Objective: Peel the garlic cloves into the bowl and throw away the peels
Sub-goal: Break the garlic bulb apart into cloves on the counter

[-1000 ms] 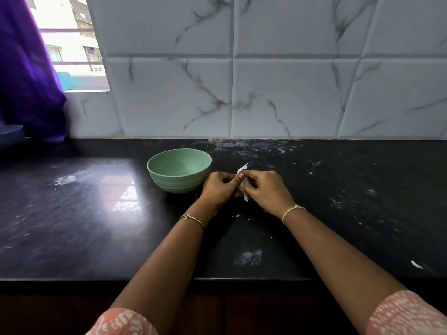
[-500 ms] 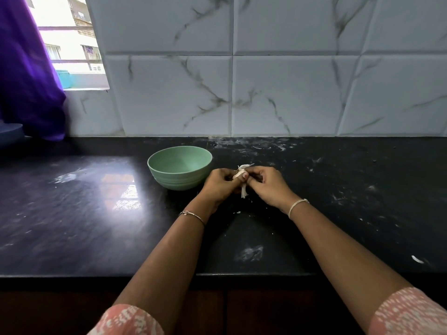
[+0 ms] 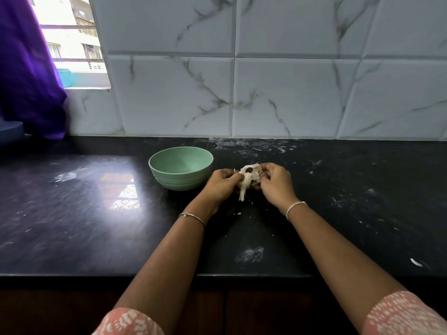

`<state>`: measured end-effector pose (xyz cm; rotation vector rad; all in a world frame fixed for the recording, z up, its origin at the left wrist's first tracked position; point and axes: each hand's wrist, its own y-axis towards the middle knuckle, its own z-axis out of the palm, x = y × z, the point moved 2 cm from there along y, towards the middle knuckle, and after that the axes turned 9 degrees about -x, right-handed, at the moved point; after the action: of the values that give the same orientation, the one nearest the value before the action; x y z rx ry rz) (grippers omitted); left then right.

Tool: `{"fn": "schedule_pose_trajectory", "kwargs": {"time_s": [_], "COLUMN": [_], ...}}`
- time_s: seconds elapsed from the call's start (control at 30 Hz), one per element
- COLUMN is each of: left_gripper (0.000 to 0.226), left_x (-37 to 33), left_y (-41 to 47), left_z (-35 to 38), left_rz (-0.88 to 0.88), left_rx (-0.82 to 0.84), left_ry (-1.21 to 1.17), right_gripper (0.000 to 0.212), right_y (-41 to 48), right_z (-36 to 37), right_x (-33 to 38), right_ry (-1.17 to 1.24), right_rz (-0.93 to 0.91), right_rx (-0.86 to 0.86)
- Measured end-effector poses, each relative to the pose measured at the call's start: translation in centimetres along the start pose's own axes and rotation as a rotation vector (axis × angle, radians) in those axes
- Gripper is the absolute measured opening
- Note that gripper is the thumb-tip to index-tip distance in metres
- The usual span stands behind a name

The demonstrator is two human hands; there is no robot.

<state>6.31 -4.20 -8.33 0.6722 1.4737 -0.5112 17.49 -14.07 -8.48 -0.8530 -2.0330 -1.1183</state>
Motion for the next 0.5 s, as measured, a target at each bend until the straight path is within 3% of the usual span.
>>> {"fn": "schedule_pose_trajectory", "kwargs": {"time_s": [0.1,0.23,0.33,0.43,0.5], "left_gripper": [0.018,0.016,0.019,0.017,0.010], "left_x": [-0.1,0.0,0.3,0.3,0.3], "left_y": [0.1,0.3,0.4,0.3,0.2], "left_z": [-0.2,-0.1,-0.2,-0.2,-0.1], "left_rz": [-0.041,-0.075,-0.107,-0.103,-0.101], "left_rx": [-0.015,-0.009,0.007,0.020,0.011], "left_ry": [-0.049,-0.119,-0.177,-0.252,-0.304], "right_gripper": [0.019,0.021,0.033,0.020,0.028], "right_y": [0.1,-0.5,-1.0,-1.3,-1.5], "right_z": [-0.7,-1.0,-0.8,-0.4,0.0], "right_x": [-0.2,0.5,1.4,1.8,1.7], "right_ry": [0.025,-0.083,0.045,0.223,0.220], "right_rz": [0.095,0.024,0.036,0.064,0.028], "right_rx": [-0.049,0.007,0.026,0.094,0.147]}}
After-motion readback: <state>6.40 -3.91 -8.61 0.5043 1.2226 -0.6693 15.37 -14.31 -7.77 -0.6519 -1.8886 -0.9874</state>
